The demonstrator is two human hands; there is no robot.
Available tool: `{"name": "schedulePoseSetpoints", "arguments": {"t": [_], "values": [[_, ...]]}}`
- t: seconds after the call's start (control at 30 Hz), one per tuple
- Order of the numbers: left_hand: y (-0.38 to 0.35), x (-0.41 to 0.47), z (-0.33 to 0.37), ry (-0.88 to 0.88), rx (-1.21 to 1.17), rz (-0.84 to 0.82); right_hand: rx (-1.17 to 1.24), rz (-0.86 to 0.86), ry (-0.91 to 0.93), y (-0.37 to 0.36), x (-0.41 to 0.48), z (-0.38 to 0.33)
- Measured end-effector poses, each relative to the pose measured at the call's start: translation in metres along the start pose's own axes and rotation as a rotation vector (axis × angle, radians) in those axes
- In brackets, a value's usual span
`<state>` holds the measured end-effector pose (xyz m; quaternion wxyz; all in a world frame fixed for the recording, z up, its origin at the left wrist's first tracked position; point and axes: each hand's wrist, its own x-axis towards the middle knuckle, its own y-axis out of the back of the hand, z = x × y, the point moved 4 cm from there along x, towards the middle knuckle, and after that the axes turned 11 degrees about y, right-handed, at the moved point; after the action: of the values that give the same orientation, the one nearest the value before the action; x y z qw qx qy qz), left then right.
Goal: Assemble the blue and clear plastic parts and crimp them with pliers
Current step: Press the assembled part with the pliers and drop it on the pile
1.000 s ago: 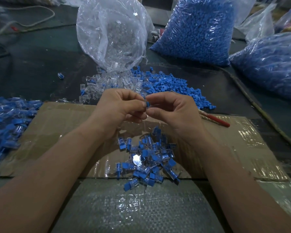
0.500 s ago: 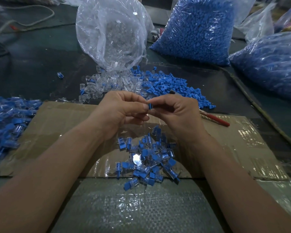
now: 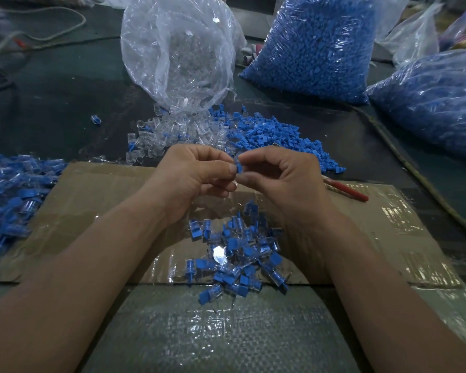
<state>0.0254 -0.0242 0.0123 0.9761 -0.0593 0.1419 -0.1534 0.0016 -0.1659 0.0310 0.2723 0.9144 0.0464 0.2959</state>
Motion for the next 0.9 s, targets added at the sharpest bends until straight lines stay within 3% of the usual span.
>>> {"name": "schedulePoseSetpoints", "arguments": {"t": [0.2, 0.43, 0.57, 0.9], "values": [[0.003, 0.002, -0.001, -0.007, -0.028, 0.022, -0.389, -0.007, -0.276, 0.053, -0.001, 0.027], [0.003, 0.002, -0.002, 0.001, -0.034, 0.013, -0.612, -0.378, -0.611, 0.067, -0.015, 0.057], [0.003, 0.003, -0.003, 0.001, -0.031, 0.011, -0.672, -0.452, -0.635, 0.061, -0.015, 0.059], [0.004, 0.003, -0.003, -0.003, -0.078, 0.012, -0.711, -0.188, -0.467, 0.059, -0.004, 0.038]]}}
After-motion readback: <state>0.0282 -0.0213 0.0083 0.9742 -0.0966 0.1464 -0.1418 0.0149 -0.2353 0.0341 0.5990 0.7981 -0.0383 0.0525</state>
